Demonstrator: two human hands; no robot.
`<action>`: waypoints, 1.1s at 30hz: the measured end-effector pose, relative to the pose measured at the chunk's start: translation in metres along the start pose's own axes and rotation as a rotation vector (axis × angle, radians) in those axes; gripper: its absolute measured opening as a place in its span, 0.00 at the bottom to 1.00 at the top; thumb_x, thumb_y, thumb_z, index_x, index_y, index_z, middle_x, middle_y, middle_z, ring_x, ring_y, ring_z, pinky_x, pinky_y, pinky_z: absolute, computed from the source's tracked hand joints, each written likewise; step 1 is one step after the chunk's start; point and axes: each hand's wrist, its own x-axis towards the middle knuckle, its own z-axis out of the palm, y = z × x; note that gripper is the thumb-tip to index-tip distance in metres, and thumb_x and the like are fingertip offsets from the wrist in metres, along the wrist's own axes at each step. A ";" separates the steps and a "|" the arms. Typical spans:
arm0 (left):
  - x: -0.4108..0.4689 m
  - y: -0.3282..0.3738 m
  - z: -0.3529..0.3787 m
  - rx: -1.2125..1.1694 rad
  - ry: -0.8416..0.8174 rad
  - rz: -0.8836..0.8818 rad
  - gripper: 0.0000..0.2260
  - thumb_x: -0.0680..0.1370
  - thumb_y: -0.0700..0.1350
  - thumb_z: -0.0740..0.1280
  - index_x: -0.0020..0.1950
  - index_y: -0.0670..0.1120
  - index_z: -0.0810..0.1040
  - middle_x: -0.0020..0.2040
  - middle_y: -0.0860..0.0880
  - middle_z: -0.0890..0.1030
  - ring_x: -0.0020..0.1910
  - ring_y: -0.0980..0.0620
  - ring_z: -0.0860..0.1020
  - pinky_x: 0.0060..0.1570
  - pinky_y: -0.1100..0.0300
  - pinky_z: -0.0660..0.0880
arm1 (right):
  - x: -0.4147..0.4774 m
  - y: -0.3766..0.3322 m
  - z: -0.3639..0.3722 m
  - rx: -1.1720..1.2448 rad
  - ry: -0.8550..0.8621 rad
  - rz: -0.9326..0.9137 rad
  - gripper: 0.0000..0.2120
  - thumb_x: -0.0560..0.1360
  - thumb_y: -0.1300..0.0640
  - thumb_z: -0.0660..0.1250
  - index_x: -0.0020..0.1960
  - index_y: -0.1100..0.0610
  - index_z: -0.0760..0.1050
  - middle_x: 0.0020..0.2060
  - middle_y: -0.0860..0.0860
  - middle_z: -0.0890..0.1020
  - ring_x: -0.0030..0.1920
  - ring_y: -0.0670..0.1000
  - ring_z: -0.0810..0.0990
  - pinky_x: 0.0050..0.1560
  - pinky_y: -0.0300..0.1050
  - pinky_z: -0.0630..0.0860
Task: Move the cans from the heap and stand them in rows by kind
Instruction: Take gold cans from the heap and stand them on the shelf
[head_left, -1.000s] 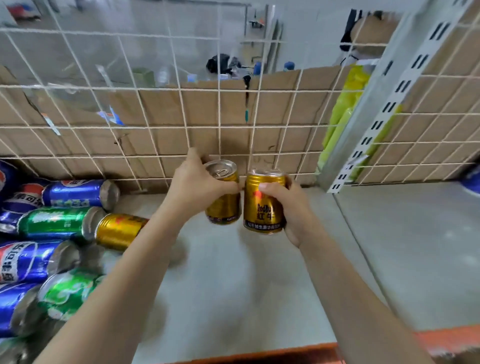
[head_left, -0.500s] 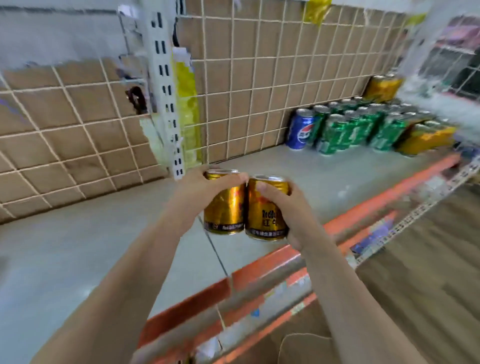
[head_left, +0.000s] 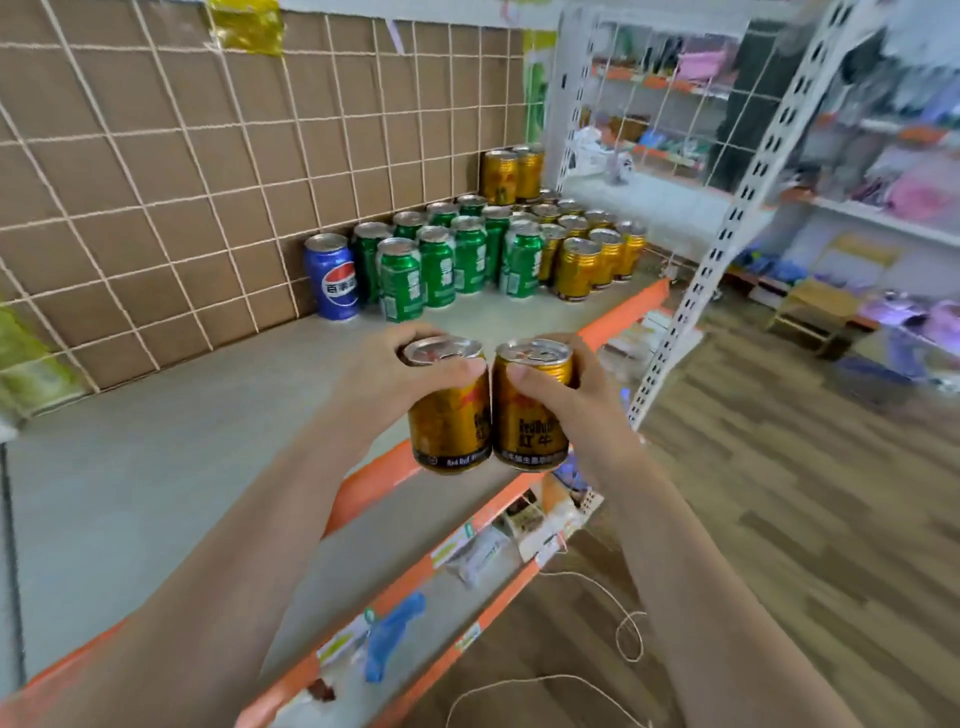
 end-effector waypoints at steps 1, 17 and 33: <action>0.010 0.003 0.011 0.011 -0.013 0.007 0.27 0.51 0.62 0.73 0.46 0.52 0.80 0.46 0.50 0.82 0.47 0.53 0.79 0.50 0.55 0.74 | 0.007 0.001 -0.012 0.006 0.013 0.004 0.16 0.68 0.56 0.75 0.52 0.53 0.73 0.44 0.50 0.81 0.45 0.51 0.81 0.55 0.54 0.78; 0.239 0.034 0.098 0.310 0.019 0.152 0.22 0.61 0.62 0.76 0.48 0.52 0.77 0.48 0.55 0.78 0.48 0.56 0.75 0.44 0.60 0.72 | 0.216 -0.015 -0.124 -0.079 0.066 -0.020 0.34 0.59 0.45 0.78 0.62 0.50 0.72 0.51 0.48 0.83 0.52 0.50 0.82 0.57 0.55 0.77; 0.394 0.066 0.110 0.596 0.225 0.284 0.18 0.69 0.51 0.73 0.57 0.50 0.79 0.52 0.54 0.76 0.50 0.58 0.72 0.42 0.71 0.65 | 0.420 -0.042 -0.167 -0.230 -0.003 -0.157 0.15 0.67 0.51 0.75 0.51 0.49 0.75 0.43 0.44 0.81 0.46 0.44 0.80 0.48 0.43 0.78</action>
